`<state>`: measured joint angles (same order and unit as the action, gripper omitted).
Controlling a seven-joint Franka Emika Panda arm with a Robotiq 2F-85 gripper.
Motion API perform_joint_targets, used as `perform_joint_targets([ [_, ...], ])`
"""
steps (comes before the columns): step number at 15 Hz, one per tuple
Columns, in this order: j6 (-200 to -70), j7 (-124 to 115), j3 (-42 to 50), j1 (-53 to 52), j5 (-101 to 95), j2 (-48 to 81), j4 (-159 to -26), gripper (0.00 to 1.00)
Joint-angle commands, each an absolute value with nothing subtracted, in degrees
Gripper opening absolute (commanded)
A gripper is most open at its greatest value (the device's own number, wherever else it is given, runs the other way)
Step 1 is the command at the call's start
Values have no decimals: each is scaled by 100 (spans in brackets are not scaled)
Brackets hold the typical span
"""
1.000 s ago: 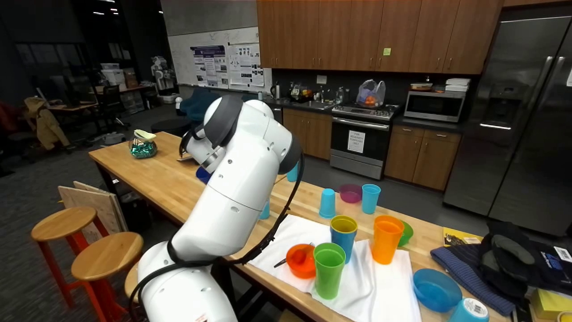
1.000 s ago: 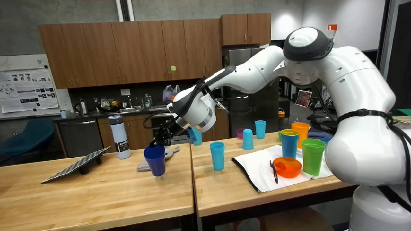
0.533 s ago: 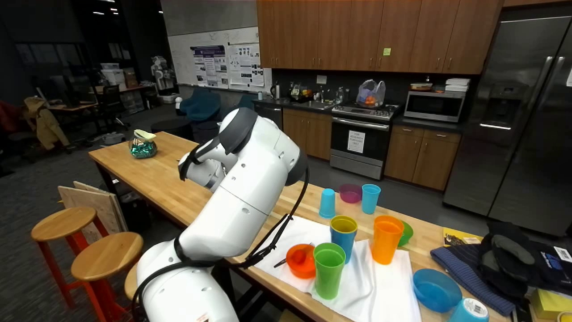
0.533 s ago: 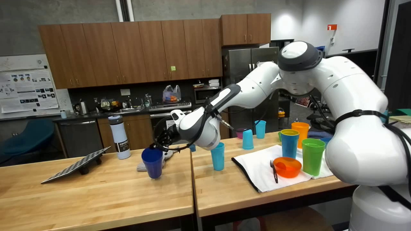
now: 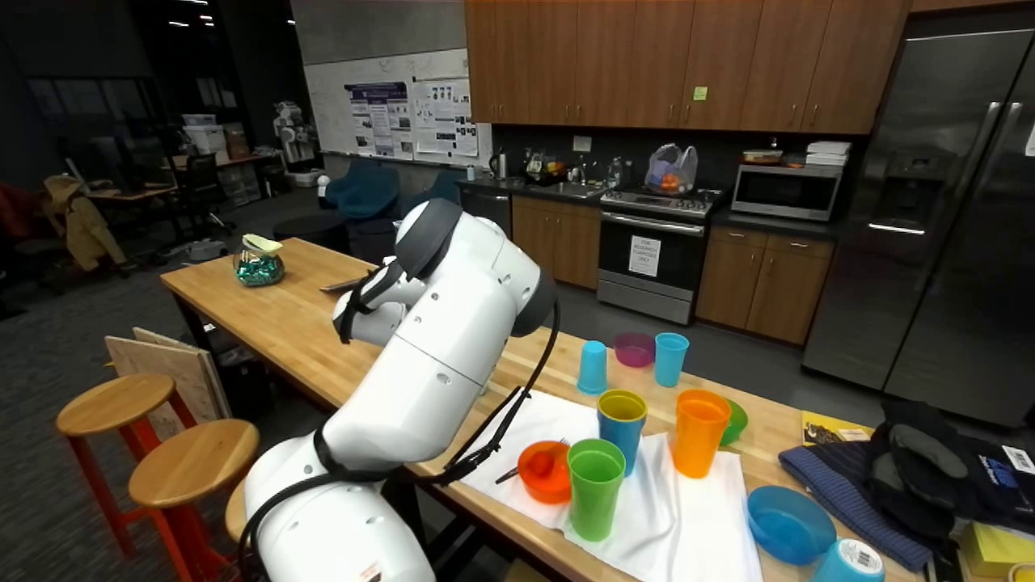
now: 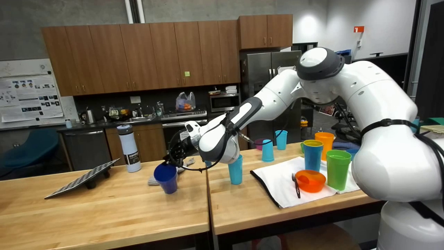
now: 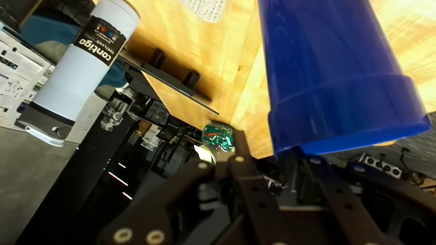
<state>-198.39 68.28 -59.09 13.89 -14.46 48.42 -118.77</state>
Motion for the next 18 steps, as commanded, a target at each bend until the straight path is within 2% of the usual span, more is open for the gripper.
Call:
perform_joint_targets([
  [1, -19839, 6173, -5670, 1277, -2039, 4750, -11810, 30],
  [3, -19839, 6170, -5670, 1275, -2038, 4750, -11810, 30],
  [4, -19839, 6166, -5667, 1278, -2034, 4738, -11816, 55],
  [6, -19824, 5852, -5596, 1296, -2362, 4691, -11797, 58],
  [11, -19777, 5177, -5086, 1210, -2975, 4259, -11852, 90],
  [12, -19820, 5064, -5122, 1453, -3137, 4050, -12164, 98],
  [18, -19470, 5256, -5688, 2334, -3383, 3732, -12612, 100],
])
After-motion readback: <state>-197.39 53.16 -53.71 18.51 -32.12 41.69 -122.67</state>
